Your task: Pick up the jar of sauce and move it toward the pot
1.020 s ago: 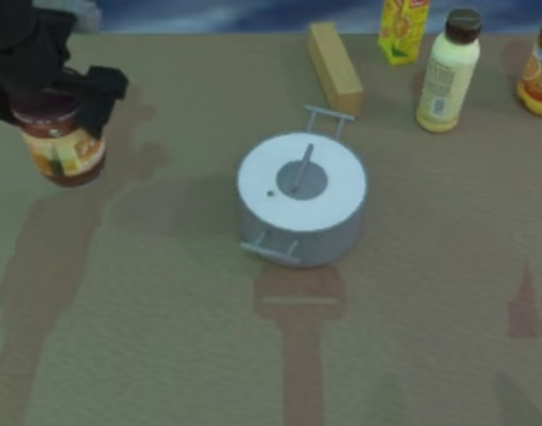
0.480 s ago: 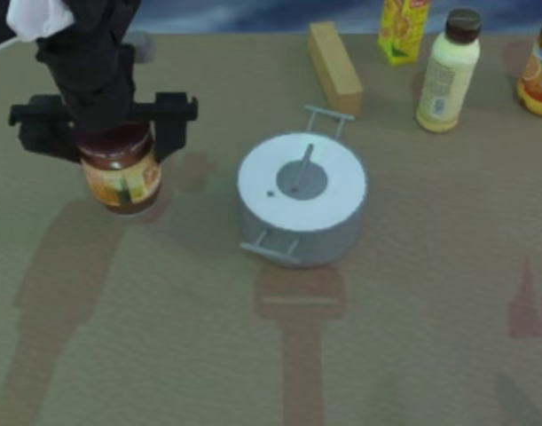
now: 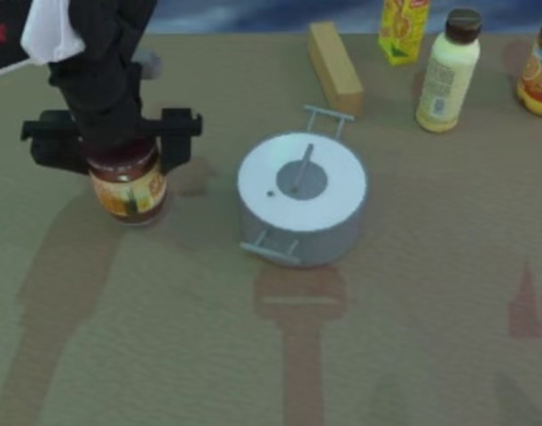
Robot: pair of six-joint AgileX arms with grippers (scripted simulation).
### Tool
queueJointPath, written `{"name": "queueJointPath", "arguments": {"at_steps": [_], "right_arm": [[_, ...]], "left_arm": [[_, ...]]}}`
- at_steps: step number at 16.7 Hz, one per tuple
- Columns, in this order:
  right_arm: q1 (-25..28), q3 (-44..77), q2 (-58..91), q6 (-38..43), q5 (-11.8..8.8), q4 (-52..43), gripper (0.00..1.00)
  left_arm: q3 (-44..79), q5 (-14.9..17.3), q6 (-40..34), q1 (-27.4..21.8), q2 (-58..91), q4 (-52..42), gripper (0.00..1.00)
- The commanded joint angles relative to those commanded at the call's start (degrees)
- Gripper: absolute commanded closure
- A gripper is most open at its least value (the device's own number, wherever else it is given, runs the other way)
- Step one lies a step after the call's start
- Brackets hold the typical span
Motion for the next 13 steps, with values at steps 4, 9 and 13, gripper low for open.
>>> {"name": "queueJointPath", "arguments": {"at_steps": [4,9,13], "right_arm": [[0.0,0.0,0.0,0.0,0.0,0.0,0.00],[0.0,0.0,0.0,0.0,0.0,0.0,0.00],[0.0,0.0,0.0,0.0,0.0,0.0,0.00]], "left_arm": [[-2.5,0.0,0.0,0.2,1.4,3.7,1.00],[-2.5,0.0,0.0,0.2,1.4,3.7,0.77],[-2.5,0.0,0.0,0.2,1.4,3.7,0.47]]}}
